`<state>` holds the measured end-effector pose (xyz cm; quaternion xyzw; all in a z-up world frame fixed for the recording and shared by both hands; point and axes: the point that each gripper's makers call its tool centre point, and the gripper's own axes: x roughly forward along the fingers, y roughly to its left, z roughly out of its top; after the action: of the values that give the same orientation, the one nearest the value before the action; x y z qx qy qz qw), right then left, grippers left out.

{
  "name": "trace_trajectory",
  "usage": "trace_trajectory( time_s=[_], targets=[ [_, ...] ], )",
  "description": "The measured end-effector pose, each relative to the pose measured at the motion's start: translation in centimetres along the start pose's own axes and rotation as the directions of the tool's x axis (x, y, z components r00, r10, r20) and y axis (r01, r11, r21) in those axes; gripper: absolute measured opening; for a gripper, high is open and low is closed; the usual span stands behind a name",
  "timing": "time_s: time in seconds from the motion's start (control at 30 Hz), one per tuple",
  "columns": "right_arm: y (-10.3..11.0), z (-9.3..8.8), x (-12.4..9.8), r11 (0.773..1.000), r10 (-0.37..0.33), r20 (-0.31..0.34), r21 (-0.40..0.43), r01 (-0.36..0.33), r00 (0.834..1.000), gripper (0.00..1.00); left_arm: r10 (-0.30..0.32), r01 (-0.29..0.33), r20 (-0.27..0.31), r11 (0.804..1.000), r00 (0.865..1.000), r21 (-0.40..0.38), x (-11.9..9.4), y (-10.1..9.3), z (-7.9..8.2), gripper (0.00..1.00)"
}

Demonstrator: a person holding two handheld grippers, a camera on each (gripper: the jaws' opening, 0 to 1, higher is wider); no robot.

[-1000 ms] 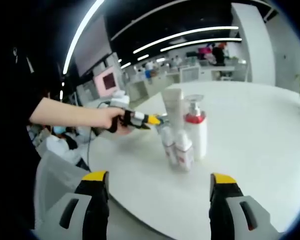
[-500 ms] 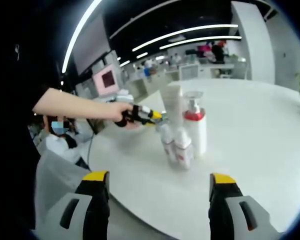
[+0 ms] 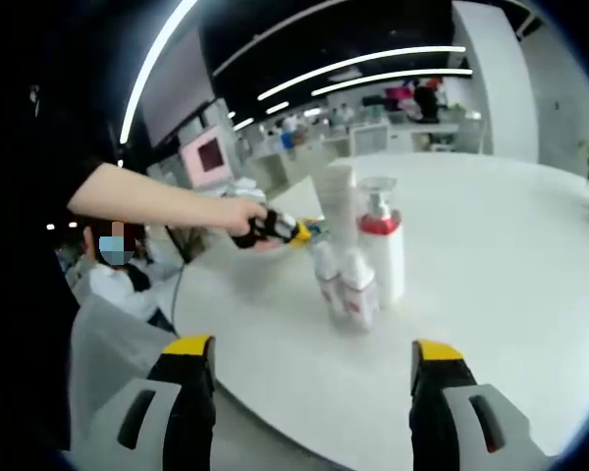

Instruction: Arrange the skincare products in the storage area until every visible bottle or jar stands upright without overlapping.

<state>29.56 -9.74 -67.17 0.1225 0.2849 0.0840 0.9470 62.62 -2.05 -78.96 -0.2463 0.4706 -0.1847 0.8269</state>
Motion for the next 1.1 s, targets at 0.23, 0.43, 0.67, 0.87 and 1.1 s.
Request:
trace_trajectory(
  time_s=[0.23,0.43,0.67,0.87,1.1],
  targets=[
    [0.0,0.0,0.0,1.0,0.0,0.0,0.002,0.0,1.0,0.84,-0.037,0.037,-0.004,0.99,0.999,0.138,-0.8,-0.5,-0.1,0.03],
    [0.2,-0.1,0.1,1.0,0.009,-0.01,-0.005,-0.009,1.0,0.84,-0.069,0.067,0.005,0.98,0.998,0.187,-1.9,-0.9,1.0,0.03],
    [0.4,-0.2,0.2,1.0,0.021,-0.015,-0.012,-0.021,1.0,0.84,-0.124,0.124,-0.013,0.97,0.992,0.209,-3.4,-1.6,1.1,0.03],
    [0.8,-0.2,0.2,0.999,0.035,-0.02,-0.025,-0.036,0.999,0.85,-0.169,0.17,-0.031,0.932,0.985,0.321,-5.4,-1.8,1.1,0.03],
    [1.7,0.1,0.3,0.996,0.084,-0.013,-0.022,-0.084,0.996,0.85,-0.247,0.247,-0.05,0.886,0.968,0.394,-8.4,-2.4,1.4,0.03]
  ],
)
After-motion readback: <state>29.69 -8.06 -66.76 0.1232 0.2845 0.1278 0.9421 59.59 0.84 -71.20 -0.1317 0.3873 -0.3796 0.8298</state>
